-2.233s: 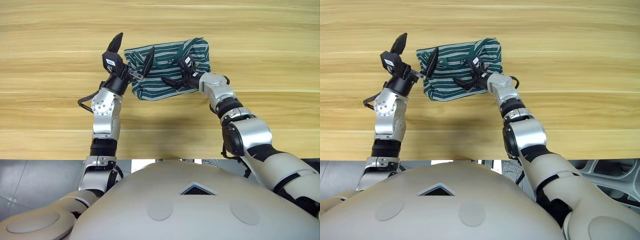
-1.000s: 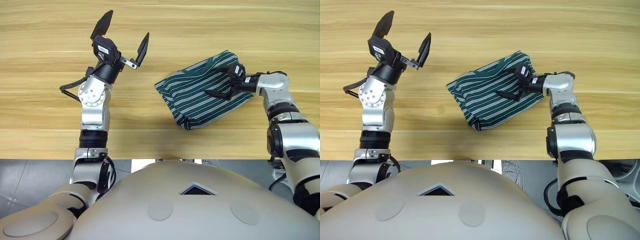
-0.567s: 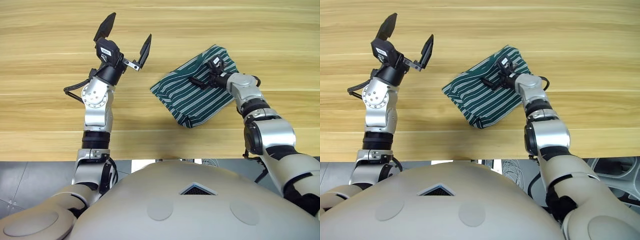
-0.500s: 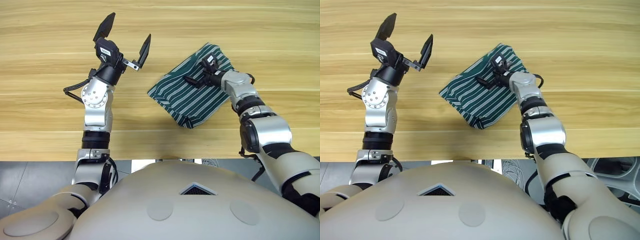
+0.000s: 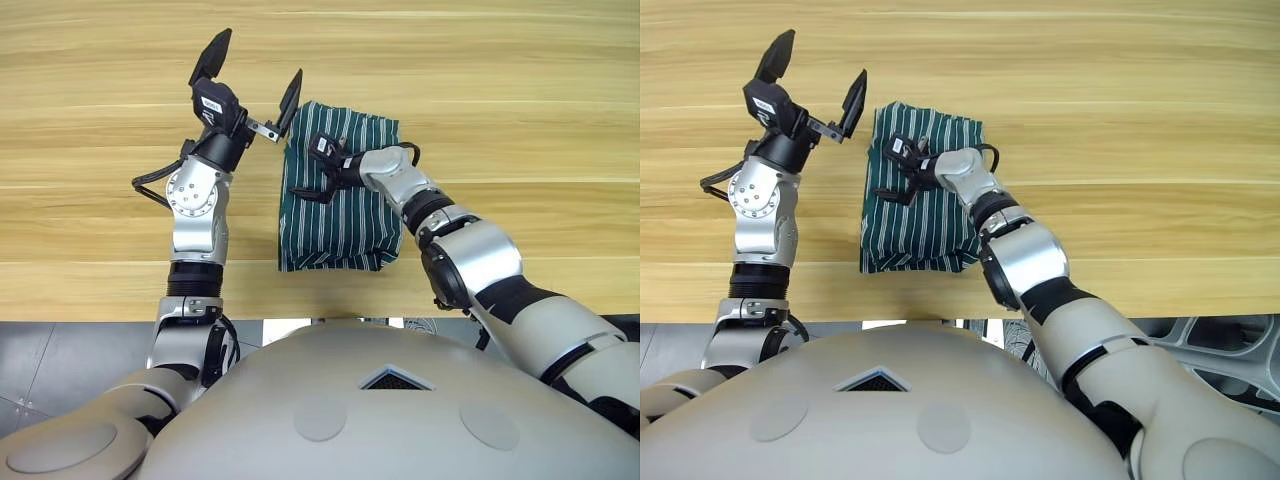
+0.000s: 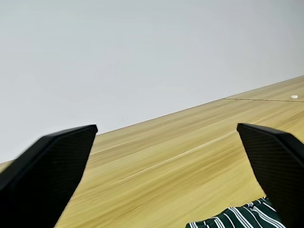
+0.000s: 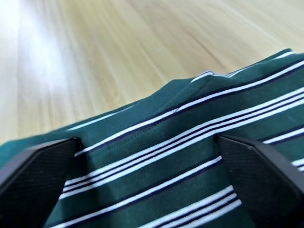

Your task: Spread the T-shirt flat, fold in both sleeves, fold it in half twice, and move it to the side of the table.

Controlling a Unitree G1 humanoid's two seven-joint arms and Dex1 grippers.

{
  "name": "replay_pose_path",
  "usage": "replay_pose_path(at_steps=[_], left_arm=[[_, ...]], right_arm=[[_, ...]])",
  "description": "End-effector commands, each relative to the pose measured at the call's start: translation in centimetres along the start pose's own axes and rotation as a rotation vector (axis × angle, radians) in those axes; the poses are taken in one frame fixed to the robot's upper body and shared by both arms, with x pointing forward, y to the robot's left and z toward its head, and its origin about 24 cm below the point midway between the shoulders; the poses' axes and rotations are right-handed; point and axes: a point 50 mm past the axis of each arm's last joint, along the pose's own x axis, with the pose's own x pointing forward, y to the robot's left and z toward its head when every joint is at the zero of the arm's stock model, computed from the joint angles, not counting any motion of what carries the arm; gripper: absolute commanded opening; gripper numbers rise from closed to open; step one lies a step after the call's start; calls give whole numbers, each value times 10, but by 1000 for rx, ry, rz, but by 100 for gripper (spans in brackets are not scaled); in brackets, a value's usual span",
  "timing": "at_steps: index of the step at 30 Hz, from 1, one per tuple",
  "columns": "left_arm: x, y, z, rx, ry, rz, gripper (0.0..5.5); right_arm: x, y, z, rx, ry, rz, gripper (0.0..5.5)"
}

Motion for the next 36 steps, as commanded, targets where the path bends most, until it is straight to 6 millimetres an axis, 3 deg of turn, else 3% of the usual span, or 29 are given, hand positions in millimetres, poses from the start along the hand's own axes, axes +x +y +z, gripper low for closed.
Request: replay_pose_path(at_steps=[1,4,6,8,10,12,14,16,18,23,28,36], left_arm=[[4,1,1,-2,-13,-3,537],[4,5,1,23,-6,-15,537],[-3,15,3,80,-11,-59,537],[-13,28,5,162,-4,-130,537],[-30,39,0,314,68,-263,537],[-59,60,-15,469,237,-398,537],[-92,75,-27,592,395,-522,537],[-126,76,-36,696,538,-717,537],[-144,74,-35,778,576,-873,537],[-152,49,-35,772,501,-1064,537],[-149,19,-47,696,470,-1171,537],[-131,1,-54,664,402,-1202,537]], right_arm=[[-4,-6,8,-40,-67,-17,538],[-29,-28,23,-139,-216,-71,538],[-71,-51,27,-183,-409,-142,538],[-120,-62,15,-245,-544,-190,538],[-161,-55,-14,-353,-533,-207,538],[-195,-37,-64,-443,-324,-189,538],[-217,-19,-102,-451,-135,-131,538],[-229,-8,-121,-443,-17,-55,538],[-231,-2,-129,-440,38,18,538],[-219,4,-129,-498,110,150,538],[-180,10,-113,-617,59,188,538],[-149,30,-112,-634,36,216,538]])
